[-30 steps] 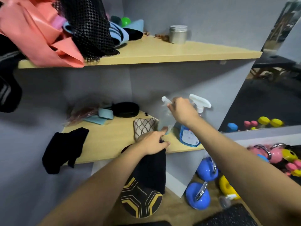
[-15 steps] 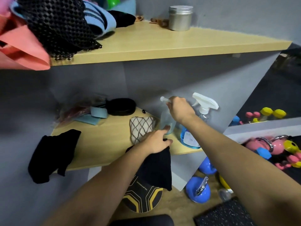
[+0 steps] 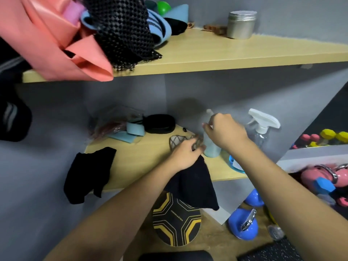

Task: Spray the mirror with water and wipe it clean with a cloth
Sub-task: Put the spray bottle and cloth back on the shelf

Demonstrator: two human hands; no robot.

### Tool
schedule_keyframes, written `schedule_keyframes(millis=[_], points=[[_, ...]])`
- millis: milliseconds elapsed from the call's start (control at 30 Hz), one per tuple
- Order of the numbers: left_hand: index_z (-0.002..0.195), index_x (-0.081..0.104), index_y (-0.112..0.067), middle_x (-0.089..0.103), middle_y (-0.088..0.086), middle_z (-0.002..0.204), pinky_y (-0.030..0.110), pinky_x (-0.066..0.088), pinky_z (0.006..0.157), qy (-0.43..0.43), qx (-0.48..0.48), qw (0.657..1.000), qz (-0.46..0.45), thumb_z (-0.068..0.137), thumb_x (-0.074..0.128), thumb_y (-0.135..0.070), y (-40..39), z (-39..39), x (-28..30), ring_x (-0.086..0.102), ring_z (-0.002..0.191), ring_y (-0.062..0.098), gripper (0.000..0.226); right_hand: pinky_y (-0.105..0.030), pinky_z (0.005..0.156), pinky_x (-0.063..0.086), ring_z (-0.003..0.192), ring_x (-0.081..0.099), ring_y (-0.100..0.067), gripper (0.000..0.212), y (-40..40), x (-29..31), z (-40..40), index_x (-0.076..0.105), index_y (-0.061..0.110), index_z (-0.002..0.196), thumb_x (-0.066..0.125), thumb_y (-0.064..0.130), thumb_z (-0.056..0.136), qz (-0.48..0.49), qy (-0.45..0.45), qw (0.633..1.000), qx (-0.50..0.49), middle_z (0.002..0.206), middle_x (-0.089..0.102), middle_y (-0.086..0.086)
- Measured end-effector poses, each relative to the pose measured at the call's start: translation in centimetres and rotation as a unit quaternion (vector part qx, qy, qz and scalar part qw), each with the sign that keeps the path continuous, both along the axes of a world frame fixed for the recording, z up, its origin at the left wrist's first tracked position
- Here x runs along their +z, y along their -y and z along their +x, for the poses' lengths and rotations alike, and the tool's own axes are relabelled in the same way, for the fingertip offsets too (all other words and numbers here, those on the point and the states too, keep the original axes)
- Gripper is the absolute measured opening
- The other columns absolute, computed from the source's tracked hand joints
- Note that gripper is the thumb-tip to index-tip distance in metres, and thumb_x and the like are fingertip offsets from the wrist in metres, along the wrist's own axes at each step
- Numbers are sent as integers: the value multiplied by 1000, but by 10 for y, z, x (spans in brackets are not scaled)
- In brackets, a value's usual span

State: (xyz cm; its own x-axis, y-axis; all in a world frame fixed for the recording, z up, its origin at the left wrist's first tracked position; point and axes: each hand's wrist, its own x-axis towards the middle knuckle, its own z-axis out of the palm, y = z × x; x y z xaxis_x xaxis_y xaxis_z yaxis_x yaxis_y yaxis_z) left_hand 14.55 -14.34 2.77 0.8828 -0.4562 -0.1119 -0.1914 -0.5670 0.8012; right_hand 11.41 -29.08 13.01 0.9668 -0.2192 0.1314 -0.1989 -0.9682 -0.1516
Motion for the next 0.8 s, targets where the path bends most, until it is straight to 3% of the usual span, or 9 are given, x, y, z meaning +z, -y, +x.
schedule_keyframes(millis=[100,167,233,300,367,433,567,700,800], points=[[152,48,-33,58,-5,148,35,38,118,-19,40,997,-69,94,49,-62,-29,6,9,54,135,14,65,-37,79,52,103,63,-33,51,-22,-12,-20,65,11,105,53,60,95,44,49,995,69,109,66,-10],[156,43,-20,48,0,157,25,31,118,3,63,993,-103,108,46,-38,-54,7,21,44,144,14,51,-31,90,47,114,59,-17,70,-40,-23,-24,60,15,127,62,70,82,228,-23,961,154,120,59,3],[155,42,-14,45,1,159,24,27,122,34,72,990,-113,111,40,-32,-76,8,30,39,147,11,48,-26,103,42,124,51,-7,93,-59,-36,-26,46,19,142,70,73,71,346,-144,904,208,136,49,13],[156,41,-13,44,0,158,22,25,121,40,77,989,-120,112,37,-31,-98,10,37,37,147,8,47,-28,97,51,113,62,-7,77,-80,-51,-20,56,20,128,77,67,71,386,-183,876,225,127,63,8],[155,43,-14,49,-2,154,19,28,118,35,92,987,-127,111,40,-34,-119,12,42,41,144,7,48,-26,82,56,90,69,-6,37,-98,-59,-12,65,16,106,79,42,84,427,-151,861,231,101,72,4],[145,57,-16,63,-3,140,15,39,109,19,123,982,-140,105,53,-43,-148,10,49,55,132,7,48,-33,82,57,90,72,-14,21,-114,-60,-4,67,11,103,76,25,90,487,-97,840,220,97,74,-3],[111,75,-11,79,3,107,33,55,97,-98,134,976,-138,93,73,-42,-210,2,48,74,102,19,36,-49,96,55,104,71,-30,23,-127,-75,12,68,11,111,74,19,91,624,-36,766,149,110,74,-10],[120,67,-14,76,8,117,44,55,101,-208,177,932,-238,91,76,-12,-243,1,21,72,110,25,31,-36,90,58,102,72,-25,18,-136,-91,22,72,19,107,73,27,92,665,-56,740,89,109,76,-6],[123,59,-18,72,8,122,45,59,93,-174,247,924,-234,91,77,-11,-241,11,6,72,107,22,38,-24,77,59,92,72,-21,23,-143,-116,34,70,15,104,74,34,91,647,-94,756,30,102,76,-5]])
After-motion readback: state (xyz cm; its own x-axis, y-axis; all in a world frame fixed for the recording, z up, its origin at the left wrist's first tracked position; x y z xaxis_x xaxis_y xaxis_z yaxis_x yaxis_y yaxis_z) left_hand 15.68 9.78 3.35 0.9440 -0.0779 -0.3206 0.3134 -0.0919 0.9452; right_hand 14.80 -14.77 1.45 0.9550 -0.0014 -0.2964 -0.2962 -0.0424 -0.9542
